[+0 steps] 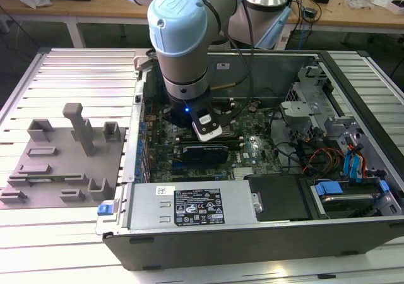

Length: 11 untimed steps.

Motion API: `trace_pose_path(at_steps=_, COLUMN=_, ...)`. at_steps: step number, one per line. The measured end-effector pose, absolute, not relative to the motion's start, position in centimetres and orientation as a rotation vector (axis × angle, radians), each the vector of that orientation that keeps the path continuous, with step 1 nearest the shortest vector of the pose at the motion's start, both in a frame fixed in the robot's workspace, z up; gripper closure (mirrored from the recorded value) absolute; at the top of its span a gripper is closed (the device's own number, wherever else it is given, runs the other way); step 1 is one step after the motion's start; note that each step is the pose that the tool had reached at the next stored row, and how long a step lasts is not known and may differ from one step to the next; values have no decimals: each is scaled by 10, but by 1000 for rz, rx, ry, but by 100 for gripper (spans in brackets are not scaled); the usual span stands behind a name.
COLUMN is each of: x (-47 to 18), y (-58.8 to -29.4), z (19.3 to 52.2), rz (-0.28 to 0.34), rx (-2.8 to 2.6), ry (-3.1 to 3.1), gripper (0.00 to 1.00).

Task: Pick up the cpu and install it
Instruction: 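Install the second cpu locking lever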

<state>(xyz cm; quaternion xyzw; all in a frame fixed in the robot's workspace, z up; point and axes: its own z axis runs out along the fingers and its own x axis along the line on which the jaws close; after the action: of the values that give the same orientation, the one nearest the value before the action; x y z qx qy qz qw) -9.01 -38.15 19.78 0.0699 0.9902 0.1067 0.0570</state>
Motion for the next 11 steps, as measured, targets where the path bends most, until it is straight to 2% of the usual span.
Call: trace_pose_path(at_steps=11, x=-89, y=-381, z=229, rz=303, rx=234, ry=3001, gripper=89)
